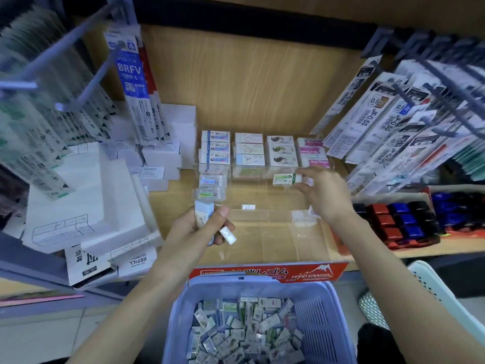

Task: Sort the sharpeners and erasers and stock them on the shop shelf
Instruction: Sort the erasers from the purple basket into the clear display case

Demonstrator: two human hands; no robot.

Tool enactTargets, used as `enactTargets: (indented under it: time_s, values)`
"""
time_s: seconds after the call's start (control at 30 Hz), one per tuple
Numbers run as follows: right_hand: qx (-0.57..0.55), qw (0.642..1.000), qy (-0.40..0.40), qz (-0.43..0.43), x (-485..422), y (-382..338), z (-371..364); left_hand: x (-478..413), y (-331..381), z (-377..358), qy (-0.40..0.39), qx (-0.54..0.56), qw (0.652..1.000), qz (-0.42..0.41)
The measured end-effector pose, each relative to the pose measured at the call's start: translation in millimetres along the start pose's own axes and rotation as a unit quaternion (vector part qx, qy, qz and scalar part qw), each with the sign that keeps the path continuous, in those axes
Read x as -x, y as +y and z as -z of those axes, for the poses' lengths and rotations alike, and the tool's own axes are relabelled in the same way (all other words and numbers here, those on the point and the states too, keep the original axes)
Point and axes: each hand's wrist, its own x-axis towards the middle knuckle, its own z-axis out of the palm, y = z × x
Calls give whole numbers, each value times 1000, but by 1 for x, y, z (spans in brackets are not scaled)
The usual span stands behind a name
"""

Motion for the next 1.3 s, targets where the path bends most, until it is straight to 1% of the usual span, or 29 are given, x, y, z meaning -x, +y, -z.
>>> enactTargets:
  time_s: [0.07, 0.17, 0.23, 0.3, 0.33, 0.37, 0.47, 0.53, 0.57, 0.6, 0.63, 0.67, 0.7, 0.73, 0.77, 0.8, 0.83, 0.87, 0.9, 0.93, 1.0, 1.07, 1.13, 1.17, 1.27, 1.3]
  values:
    - [29, 999, -9, 10, -2, -1, 2, -2, -1, 0, 6, -6, 1000, 0]
    - [80, 995, -28, 57, 2, -3, 1, -4, -3, 2, 12, -11, 1000, 3]
    - [90, 992, -45, 76, 2, -8, -4, -5, -4, 3, 11, -12, 1000, 5]
    - [102, 991, -57, 69, -3, -14, -10, -6, -4, 2, 11, -14, 1000, 8]
    - [128, 988, -60, 57, -7, -17, -12, -7, -4, 2, 10, -16, 1000, 10]
    - [170, 982, -65, 47, -10, -21, -14, -7, -5, 1, 9, -16, 1000, 10]
    - [305, 948, -84, 46, -17, -35, -18, -7, -6, -1, 8, -17, 1000, 8]
    - [335, 936, -91, 54, -19, -42, -18, -7, -6, -1, 8, -19, 1000, 7]
    - [328, 938, -93, 56, -19, -41, -18, -7, -7, -1, 10, -20, 1000, 6]
    - [294, 950, -88, 53, -19, -38, -15, -8, -7, 0, 12, -20, 1000, 6]
    - [219, 972, -75, 46, -19, -32, -11, -7, -7, 0, 10, -18, 1000, 7]
    - [108, 992, -61, 30, -16, -27, -7, -7, -7, 1, 8, -17, 1000, 6]
    - [-35, 998, -54, 5, -9, -22, -3, -7, -7, 2, 5, -17, 1000, 5]
    - [-198, 979, -42, -33, 1, -19, -1, -6, -8, 2, 3, -17, 1000, 5]
    - [-343, 935, -32, -86, 12, -19, 2, -6, -8, 3, 2, -17, 1000, 7]
    - [-458, 876, -32, -146, 24, -22, 3, -6, -9, 3, 0, -17, 1000, 7]
    - [-538, 818, -38, -199, 35, -26, 2, -6, -8, 2, -4, -18, 1000, 5]
    - [-579, 778, -46, -238, 43, -31, 0, -4, -7, 0, -10, -23, 1000, 1]
    - [-587, 765, -53, -261, 49, -37, -4, -2, -7, -2, -18, -34, 999, -3]
    - [-581, 766, -58, -271, 53, -44, -7, -1, -6, -5, -25, -49, 998, -6]
    - [-559, 781, -66, -271, 59, -60, -11, 3, -5, -10, -38, -79, 996, -4]
    - [-542, 799, -67, -251, 65, -76, -12, 4, -4, -14, -56, -91, 994, 1]
    - [-542, 807, -73, -220, 70, -88, -12, 5, -3, -16, -75, -81, 994, 0]
    - [-549, 805, -80, -210, 71, -92, -11, 5, -2, -17, -74, -73, 995, -1]
    - [-594, 774, -131, -176, 72, -91, -4, 1, -2, -12, -40, -39, 998, 15]
    - [-595, 779, -142, -137, 74, -85, -2, 0, -2, -10, -29, -24, 999, 21]
